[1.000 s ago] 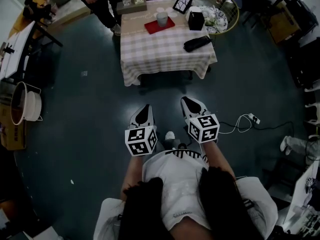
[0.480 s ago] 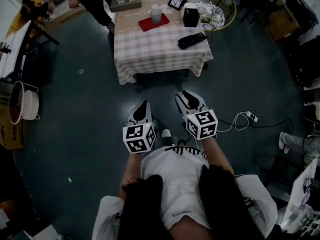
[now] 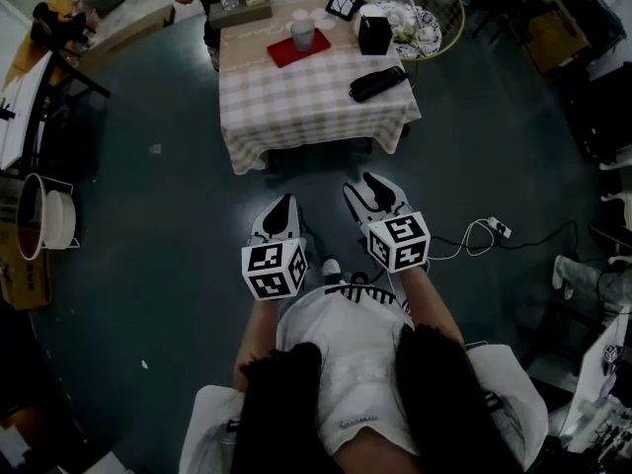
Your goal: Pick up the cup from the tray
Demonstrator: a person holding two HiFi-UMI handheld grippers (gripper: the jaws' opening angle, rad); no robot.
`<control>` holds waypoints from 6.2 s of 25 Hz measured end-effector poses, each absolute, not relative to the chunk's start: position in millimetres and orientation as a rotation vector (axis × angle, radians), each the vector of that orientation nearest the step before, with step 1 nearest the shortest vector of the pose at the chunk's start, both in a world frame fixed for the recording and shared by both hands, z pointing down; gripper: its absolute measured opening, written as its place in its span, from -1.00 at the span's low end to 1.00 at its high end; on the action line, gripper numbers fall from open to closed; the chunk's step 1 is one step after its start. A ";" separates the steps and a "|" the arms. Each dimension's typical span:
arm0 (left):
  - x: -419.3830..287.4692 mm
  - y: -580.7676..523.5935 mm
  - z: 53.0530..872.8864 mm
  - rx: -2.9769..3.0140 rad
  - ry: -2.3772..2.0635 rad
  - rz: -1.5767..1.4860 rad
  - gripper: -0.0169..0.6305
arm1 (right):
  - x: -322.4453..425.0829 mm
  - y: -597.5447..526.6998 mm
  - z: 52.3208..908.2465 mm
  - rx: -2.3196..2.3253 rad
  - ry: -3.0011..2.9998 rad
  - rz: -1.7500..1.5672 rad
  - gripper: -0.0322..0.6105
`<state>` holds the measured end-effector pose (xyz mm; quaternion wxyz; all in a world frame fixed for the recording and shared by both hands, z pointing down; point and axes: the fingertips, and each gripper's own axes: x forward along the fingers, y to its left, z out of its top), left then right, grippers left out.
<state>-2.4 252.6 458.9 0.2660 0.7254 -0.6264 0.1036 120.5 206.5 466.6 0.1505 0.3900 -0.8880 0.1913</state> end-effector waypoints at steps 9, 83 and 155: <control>-23.7 209.0 470.0 1.934 -1.671 0.276 -0.93 | 99.5 163.2 474.6 1.114 -2.517 0.533 -0.34; -144.9 -174.1 531.2 1.828 -1.537 0.491 -0.93 | -47.2 -264.0 550.0 1.136 -2.464 0.473 0.43; -86.7 -208.1 547.9 1.889 -1.455 0.596 -0.93 | 47.6 -265.7 574.6 1.303 -2.302 0.520 0.35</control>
